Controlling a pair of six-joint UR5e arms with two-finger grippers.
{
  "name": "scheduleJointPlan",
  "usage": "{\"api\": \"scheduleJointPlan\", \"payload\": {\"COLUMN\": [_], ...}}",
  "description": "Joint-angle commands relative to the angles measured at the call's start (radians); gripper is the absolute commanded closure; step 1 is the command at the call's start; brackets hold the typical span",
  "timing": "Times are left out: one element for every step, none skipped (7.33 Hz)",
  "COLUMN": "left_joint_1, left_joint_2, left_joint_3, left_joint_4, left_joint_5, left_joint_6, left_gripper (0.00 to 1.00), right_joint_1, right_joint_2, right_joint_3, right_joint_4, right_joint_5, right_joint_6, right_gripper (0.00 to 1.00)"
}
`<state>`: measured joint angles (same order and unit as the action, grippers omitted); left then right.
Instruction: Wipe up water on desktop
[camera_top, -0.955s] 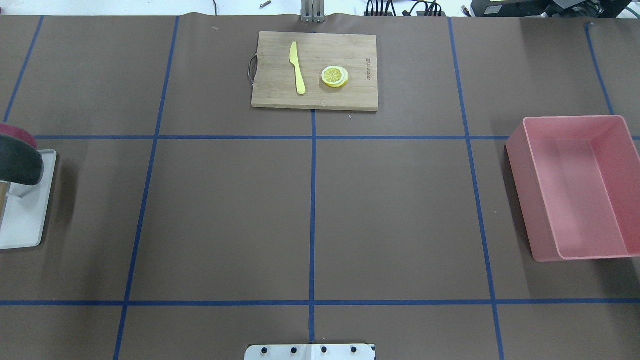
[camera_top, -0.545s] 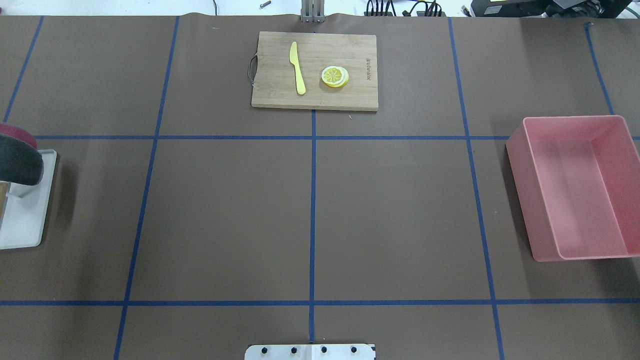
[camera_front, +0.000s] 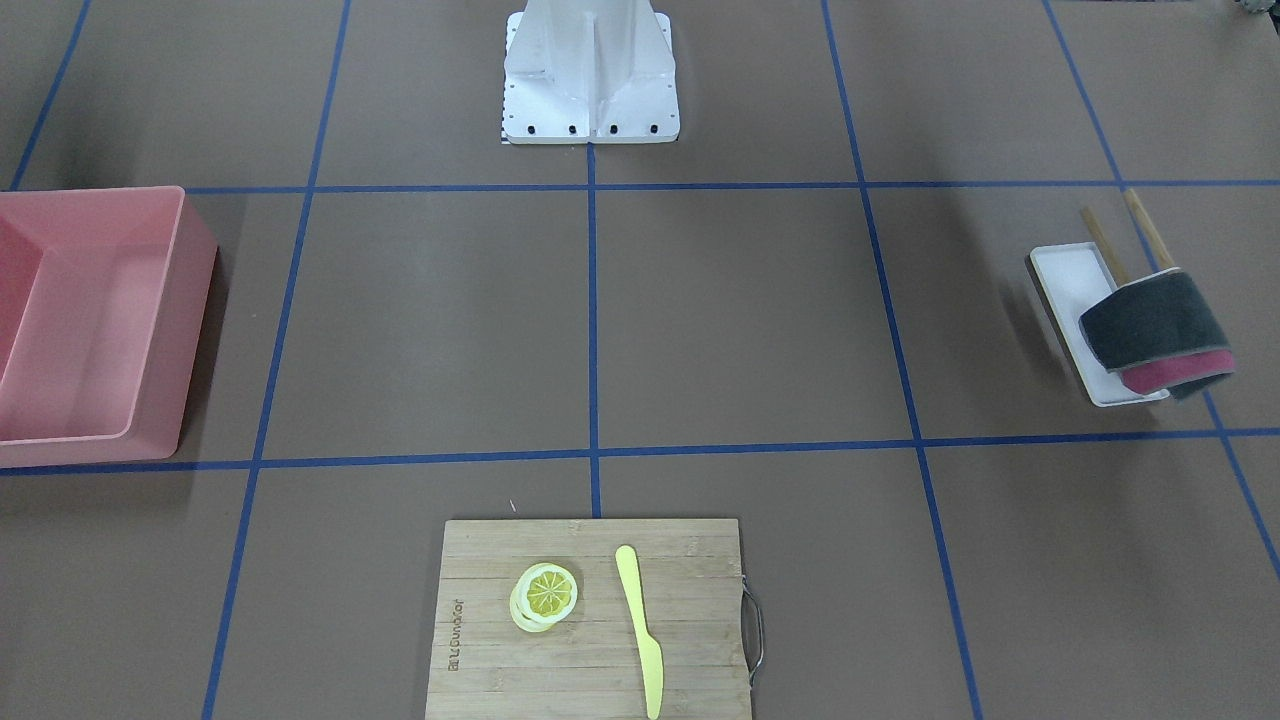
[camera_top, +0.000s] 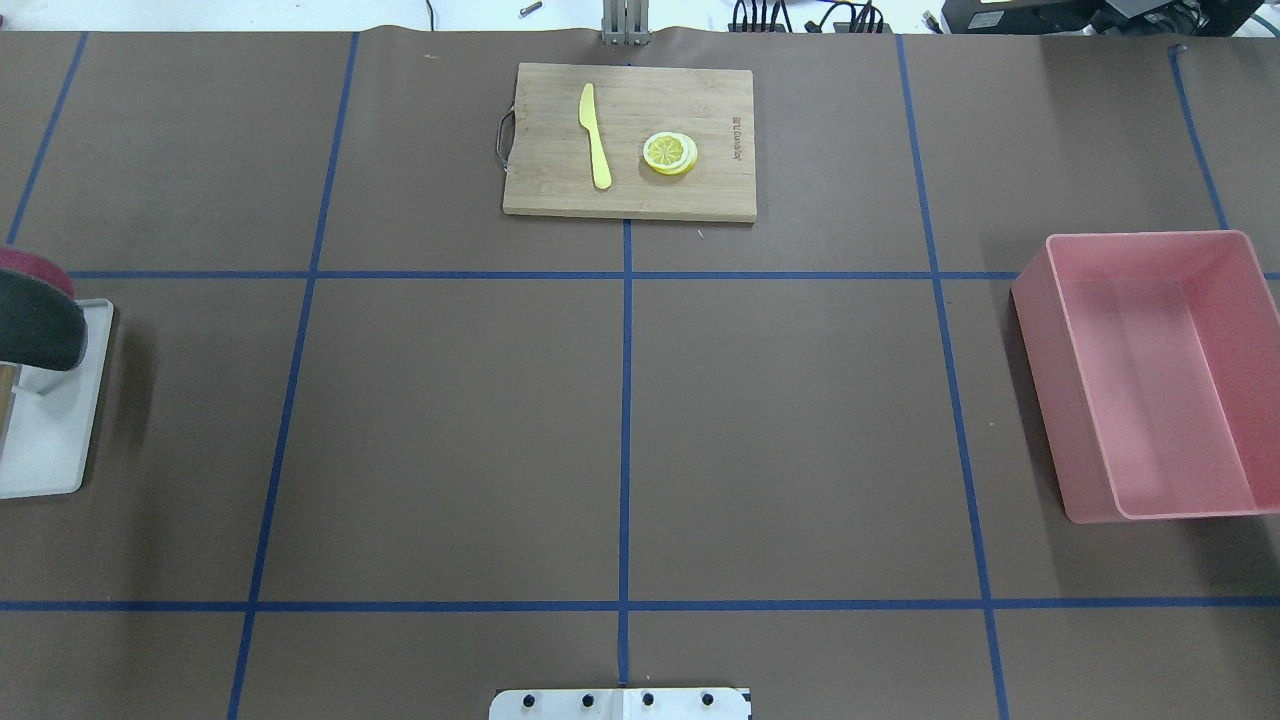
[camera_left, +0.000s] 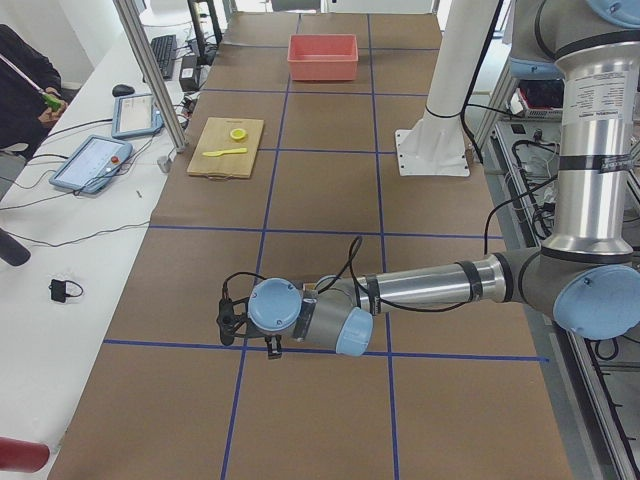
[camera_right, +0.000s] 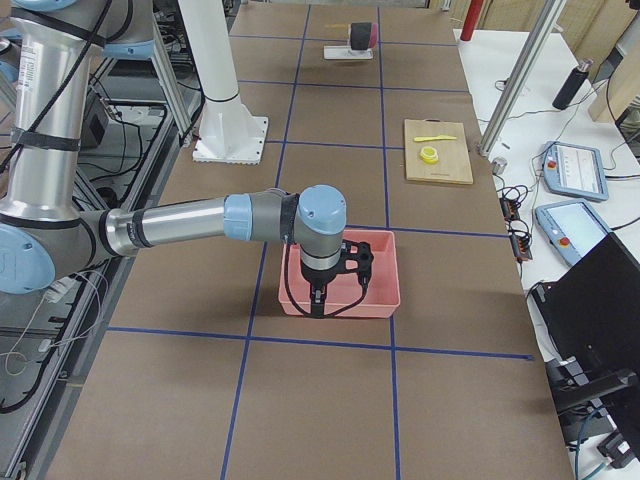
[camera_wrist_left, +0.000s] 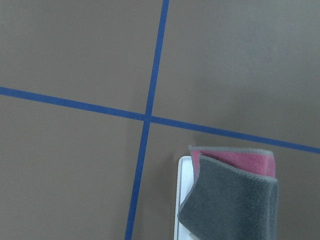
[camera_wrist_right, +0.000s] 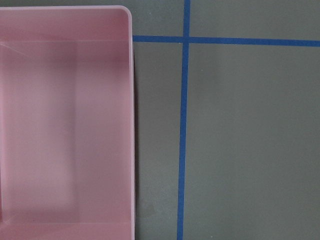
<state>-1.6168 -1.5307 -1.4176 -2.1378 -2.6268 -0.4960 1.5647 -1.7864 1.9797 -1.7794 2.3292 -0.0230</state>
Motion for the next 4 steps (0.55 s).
{"api": "scheduleJointPlan", "payload": {"left_joint_1": [0.000,0.000,0.000,0.001], "left_joint_2": [0.004,0.003,0.000,-0.003], "left_joint_3": [0.098,0.124,0.124,0.124], "left_joint_4": [-0.221,-0.221,-0.225,-0.225], "left_joint_5": [-0.002,-0.040,-0.065,-0.108], "left_joint_6": [-0.180,-0.185,-0.187,-0.185], "left_gripper": [0.02,0.02,0.02,0.02], "right_joint_1": [0.002,0.002,0.003,0.005], "right_joint_2": [-0.001,-0.002,-0.002,-0.001], "right_joint_3": [0.004,0.005,0.007,0.007], "right_joint_4": [0.000,0.000,0.000,0.000], "right_joint_5": [-0.001,-0.001,-0.001,-0.001], "right_joint_6": [0.000,0.000,0.000,0.000], "right_gripper": [0.00,0.00,0.00,0.00]}}
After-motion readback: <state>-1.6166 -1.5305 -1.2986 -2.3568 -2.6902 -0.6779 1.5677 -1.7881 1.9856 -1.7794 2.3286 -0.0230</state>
